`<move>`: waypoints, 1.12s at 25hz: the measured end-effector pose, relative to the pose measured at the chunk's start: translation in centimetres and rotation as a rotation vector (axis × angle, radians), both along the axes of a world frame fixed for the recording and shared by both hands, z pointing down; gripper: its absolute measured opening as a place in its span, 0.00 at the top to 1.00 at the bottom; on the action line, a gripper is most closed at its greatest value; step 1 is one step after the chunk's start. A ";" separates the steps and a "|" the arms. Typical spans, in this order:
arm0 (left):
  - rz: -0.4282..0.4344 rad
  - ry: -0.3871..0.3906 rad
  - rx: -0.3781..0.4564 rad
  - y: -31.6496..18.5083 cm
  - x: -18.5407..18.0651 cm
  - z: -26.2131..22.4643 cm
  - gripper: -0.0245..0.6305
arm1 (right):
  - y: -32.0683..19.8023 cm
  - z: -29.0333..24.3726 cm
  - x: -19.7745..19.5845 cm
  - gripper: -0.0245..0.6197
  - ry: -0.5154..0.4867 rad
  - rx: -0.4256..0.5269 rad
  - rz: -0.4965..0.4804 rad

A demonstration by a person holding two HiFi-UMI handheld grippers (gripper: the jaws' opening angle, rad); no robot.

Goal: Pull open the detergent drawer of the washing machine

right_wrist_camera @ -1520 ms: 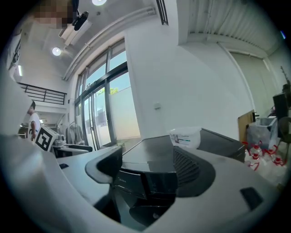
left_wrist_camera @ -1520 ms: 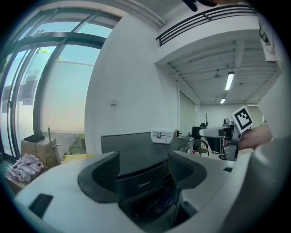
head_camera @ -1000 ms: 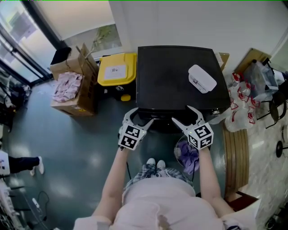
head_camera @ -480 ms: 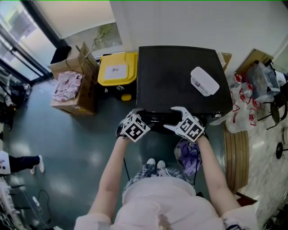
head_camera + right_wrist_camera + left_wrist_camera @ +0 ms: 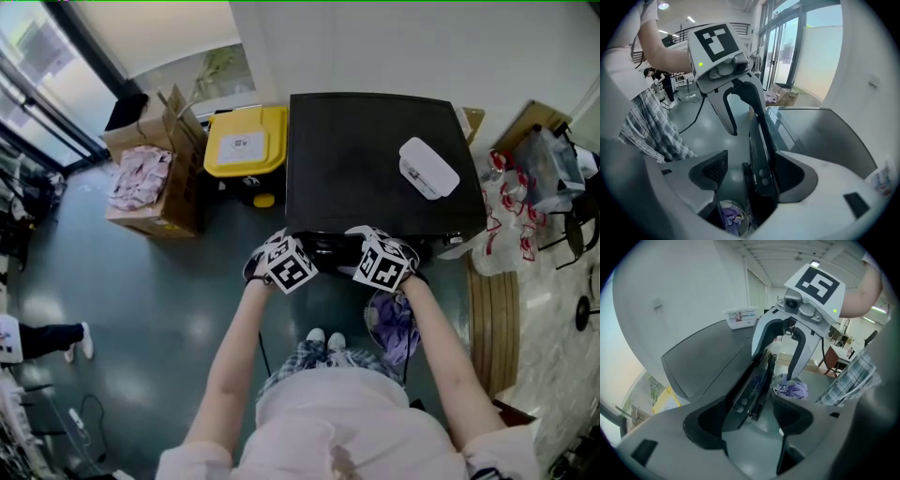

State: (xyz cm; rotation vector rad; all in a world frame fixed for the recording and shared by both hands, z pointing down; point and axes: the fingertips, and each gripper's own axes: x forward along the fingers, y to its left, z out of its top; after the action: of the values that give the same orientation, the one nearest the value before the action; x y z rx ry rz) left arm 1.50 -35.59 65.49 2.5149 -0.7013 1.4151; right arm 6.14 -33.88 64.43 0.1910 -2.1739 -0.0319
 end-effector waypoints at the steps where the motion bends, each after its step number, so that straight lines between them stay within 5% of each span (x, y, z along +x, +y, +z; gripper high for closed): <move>1: 0.009 -0.010 -0.004 0.0 0.0 0.1 0.47 | 0.0 0.1 0.0 0.46 0.005 -0.001 -0.003; 9: 0.111 -0.121 0.009 0.7 -0.2 0.7 0.49 | 0.1 1.1 0.1 0.51 0.072 0.015 -0.023; 21: 0.145 -0.276 0.190 -0.7 -1.1 1.0 0.77 | -1.1 1.7 0.2 0.74 0.205 0.197 -0.014; 28: 0.156 -0.310 0.237 -1.0 -1.2 1.1 0.83 | -1.8 1.4 0.1 0.85 0.248 0.262 -0.029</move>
State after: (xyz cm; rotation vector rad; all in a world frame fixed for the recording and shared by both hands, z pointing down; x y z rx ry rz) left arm 0.31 -36.56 66.59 2.5996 -0.7787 1.9096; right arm 6.27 -35.63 65.87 0.2892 -1.9196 -0.3407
